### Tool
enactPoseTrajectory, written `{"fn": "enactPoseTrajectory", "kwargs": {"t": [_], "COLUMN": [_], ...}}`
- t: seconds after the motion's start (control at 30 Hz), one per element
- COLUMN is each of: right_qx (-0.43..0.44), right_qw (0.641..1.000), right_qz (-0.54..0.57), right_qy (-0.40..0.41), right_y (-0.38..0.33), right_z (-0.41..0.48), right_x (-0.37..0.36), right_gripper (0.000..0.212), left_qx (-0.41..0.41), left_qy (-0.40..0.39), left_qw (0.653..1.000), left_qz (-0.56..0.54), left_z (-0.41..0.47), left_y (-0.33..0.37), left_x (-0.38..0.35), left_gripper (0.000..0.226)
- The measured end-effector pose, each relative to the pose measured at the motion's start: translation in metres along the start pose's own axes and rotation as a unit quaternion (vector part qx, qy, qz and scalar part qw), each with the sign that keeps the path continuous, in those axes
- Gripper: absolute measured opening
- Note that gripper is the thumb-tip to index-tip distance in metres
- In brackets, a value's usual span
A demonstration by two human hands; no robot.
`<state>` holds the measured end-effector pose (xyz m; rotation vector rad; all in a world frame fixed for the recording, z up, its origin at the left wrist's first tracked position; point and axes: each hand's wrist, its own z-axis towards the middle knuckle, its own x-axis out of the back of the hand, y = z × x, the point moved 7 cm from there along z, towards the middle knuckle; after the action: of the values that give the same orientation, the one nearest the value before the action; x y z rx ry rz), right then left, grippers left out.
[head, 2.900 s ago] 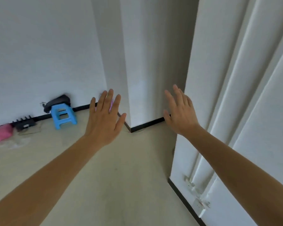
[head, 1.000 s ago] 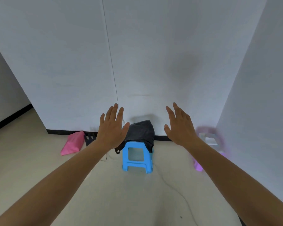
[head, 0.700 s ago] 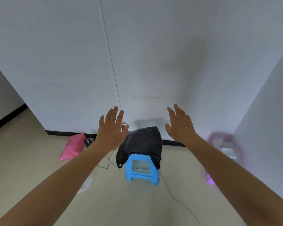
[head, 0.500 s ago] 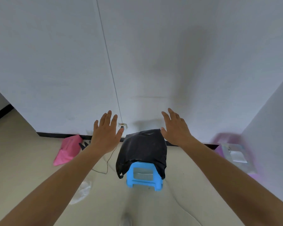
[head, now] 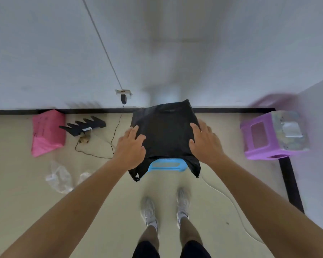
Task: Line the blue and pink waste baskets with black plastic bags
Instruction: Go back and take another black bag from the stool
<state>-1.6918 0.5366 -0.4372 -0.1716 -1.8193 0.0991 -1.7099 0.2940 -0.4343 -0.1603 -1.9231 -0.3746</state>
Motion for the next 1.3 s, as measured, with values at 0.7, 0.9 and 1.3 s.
{"fn": "enactPoseTrajectory", "kwargs": {"t": [0.7,0.9,1.3], "right_qx": [-0.006,-0.104,-0.344], "right_qw": [0.999,0.991,0.914], "right_qz": [0.021,0.078,0.103], "right_qy": [-0.03,0.035,0.187], "right_y": [0.051,0.072,0.12], "right_z": [0.07,0.036,-0.262], "right_x": [-0.151,-0.034,0.105], "right_gripper": [0.017,0.002,0.027], "left_qx": [-0.029,-0.077,-0.42], "left_qy": [0.046,0.139,0.174], "left_qw": [0.991,0.976,0.89], "left_qz": [-0.119,-0.151,-0.044], "left_z": [0.074,0.088,-0.039], "left_y": [0.0,0.049,0.292], "left_x": [-0.145,-0.012,0.126], "left_gripper": [0.02,0.014,0.026]}}
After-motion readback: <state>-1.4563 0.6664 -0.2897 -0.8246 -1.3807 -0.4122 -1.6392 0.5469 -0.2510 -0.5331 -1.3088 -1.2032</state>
